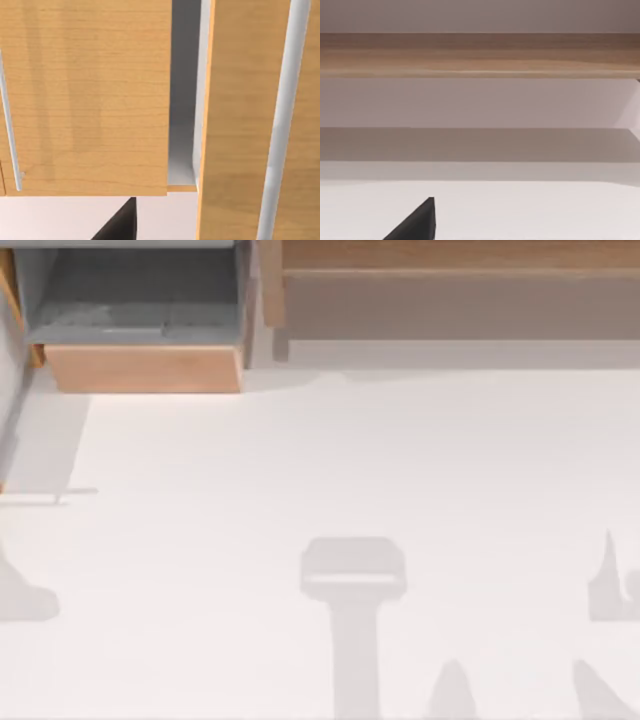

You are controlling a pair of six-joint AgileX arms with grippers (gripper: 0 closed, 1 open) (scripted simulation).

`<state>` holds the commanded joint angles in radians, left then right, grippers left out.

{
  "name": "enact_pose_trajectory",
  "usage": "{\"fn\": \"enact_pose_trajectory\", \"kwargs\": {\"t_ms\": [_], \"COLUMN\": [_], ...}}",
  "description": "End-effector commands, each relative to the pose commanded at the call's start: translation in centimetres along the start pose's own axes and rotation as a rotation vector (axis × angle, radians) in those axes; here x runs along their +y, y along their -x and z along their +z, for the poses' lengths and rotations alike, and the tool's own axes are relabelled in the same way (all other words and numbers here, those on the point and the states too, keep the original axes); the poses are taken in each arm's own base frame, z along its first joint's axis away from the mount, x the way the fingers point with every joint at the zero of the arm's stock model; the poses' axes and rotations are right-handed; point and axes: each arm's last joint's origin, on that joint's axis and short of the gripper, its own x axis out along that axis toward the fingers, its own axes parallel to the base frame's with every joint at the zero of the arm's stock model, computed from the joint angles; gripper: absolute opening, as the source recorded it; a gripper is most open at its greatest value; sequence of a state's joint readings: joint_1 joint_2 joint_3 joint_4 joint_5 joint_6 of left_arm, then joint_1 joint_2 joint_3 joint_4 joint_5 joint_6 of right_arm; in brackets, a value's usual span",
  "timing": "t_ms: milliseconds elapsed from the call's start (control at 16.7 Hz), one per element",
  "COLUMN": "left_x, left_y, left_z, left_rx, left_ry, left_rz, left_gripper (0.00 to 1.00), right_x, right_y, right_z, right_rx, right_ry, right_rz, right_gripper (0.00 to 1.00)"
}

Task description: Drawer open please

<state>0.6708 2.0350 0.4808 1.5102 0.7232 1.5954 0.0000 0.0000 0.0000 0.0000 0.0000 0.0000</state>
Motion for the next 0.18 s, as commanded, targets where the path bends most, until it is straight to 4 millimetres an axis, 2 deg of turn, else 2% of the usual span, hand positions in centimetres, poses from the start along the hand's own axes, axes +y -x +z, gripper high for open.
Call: {"fn": "enact_pose_trajectory", "kwargs": {"t_ms": [180], "left_x": [0.0], "left_y": [0.0], "left_z": [0.0], "left_rx": [0.0], "left_ry": [0.0], "left_rz": [0.0], "left_gripper": [1.0], "right_x": [0.0], "right_y": [0.0], "right_z": [0.0], "right_rx": [0.0], "right_ry": [0.0], "right_rz": [0.0], "right_gripper": [1.0]}}
